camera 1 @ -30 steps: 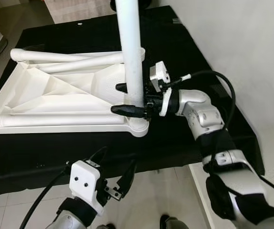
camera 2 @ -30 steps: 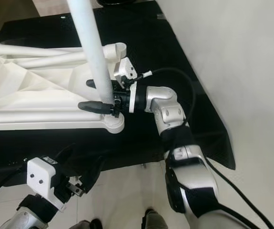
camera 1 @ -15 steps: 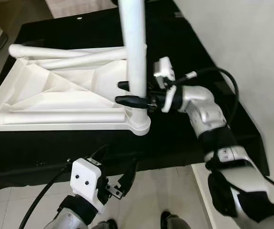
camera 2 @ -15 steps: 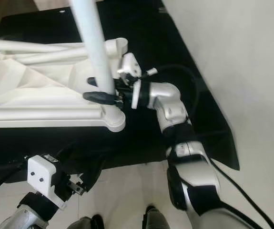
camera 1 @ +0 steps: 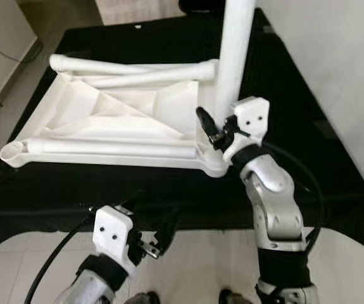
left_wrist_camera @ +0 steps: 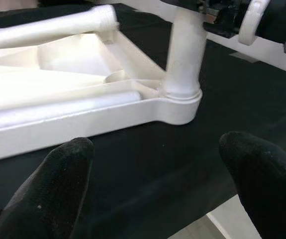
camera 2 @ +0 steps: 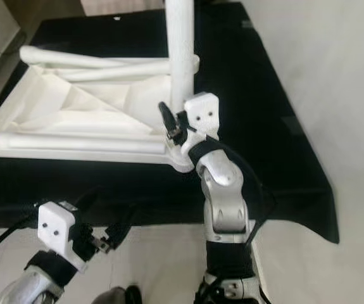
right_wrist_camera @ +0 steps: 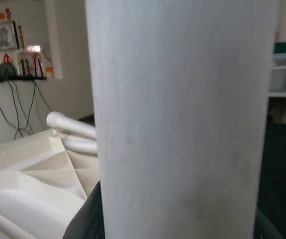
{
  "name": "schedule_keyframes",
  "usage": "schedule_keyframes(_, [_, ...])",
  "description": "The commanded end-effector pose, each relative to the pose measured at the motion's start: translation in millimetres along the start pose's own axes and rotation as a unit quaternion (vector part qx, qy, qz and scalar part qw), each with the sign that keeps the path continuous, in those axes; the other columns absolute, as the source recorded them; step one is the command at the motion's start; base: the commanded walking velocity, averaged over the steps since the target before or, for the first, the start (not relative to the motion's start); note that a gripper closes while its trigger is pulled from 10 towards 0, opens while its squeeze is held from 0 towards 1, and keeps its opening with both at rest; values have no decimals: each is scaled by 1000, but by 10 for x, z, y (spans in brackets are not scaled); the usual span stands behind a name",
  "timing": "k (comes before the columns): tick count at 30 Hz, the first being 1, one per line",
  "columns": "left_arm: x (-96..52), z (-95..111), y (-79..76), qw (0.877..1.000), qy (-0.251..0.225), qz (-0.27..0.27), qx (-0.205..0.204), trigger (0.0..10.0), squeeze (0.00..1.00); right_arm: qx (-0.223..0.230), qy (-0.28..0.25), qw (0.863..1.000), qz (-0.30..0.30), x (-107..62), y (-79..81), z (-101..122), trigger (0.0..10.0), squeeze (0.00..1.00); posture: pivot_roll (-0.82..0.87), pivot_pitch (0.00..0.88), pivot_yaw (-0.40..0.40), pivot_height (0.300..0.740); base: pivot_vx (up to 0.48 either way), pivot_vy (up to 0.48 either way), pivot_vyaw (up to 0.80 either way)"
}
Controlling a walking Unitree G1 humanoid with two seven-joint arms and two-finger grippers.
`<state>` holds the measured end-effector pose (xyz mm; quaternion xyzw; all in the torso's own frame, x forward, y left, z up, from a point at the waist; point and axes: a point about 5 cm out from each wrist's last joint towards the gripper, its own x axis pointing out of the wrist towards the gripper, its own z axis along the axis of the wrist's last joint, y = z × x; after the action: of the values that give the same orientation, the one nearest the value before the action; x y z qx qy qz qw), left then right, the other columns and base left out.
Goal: Building children table
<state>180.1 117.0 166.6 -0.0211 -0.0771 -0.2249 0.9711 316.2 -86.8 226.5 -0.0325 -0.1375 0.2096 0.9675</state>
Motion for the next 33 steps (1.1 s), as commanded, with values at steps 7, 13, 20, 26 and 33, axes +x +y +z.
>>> schedule_keyframes(7, [-26,-43,5,1000,6,3,-5,10000,0,101,40,989,99,41,365,-215,10000,1000,-10,222,50,740,0,0,0])
schedule_keyframes(13, [-34,-40,-11,1000,6,1,-6,10000,0,104,19,970,217,136,293,-53,10000,1000,-7,225,51,740,0,0,0])
schedule_keyframes(20, [-64,-26,-45,1000,7,0,-7,10000,0,32,21,921,387,272,45,12,10000,0,20,234,45,740,0,0,0])
schedule_keyframes(26, [-99,-3,-71,1000,7,0,-7,10000,0,42,33,886,461,407,-47,94,10000,0,32,250,48,740,0,0,0])
schedule_keyframes(33, [-135,18,-95,1000,10,1,-7,10000,0,43,50,843,534,526,-42,126,10000,0,51,267,42,740,0,0,0])
